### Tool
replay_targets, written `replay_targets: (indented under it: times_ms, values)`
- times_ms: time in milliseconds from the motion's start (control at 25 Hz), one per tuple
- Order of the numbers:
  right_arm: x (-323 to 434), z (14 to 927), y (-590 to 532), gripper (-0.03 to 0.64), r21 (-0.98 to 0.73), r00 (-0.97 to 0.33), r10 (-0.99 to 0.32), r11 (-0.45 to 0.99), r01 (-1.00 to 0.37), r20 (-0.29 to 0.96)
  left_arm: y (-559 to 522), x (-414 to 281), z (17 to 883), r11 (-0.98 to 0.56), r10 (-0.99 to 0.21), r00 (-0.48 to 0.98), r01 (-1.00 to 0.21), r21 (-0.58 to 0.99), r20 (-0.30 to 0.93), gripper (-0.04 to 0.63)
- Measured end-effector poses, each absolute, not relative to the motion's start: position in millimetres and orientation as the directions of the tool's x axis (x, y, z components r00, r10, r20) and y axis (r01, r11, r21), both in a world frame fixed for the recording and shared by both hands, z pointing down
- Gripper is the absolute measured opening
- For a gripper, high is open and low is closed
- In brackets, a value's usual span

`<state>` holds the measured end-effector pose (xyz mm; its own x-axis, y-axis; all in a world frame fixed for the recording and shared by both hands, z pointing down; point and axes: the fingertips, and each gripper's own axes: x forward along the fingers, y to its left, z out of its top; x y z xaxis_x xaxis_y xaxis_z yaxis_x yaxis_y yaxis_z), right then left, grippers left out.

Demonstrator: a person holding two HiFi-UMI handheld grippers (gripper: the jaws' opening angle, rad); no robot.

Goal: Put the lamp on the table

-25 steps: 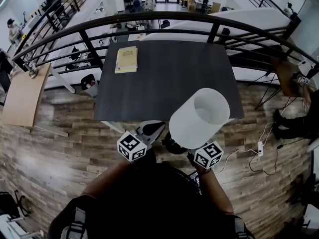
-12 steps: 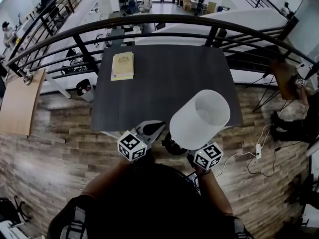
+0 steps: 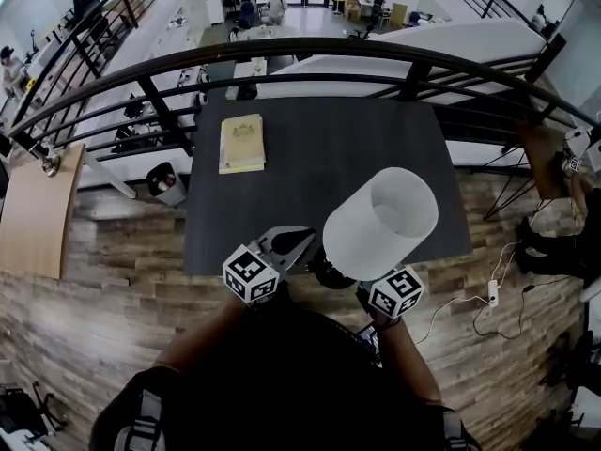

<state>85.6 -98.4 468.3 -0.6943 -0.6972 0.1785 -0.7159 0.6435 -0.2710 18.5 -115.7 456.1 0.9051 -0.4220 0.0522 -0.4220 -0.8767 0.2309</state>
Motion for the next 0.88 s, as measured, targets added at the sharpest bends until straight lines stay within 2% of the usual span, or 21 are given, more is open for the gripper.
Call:
replay_targets:
  times_ms: [520, 880]
  values:
    - [36, 466, -170, 0.094, -0.254, -0.657, -0.724, 0.609, -0.751, 0.210, -170, -45, 452, -0.886, -0.403, 0.914, -0.402, 0.232, 0.046, 0.009]
    - [29, 485, -206, 0.094, -0.285, -0.697, -0.678, 0.637, -0.716, 0.236, -203, -65, 460, -0.833, -0.480, 0.876, -0.474, 0.287, 0.052, 0.009]
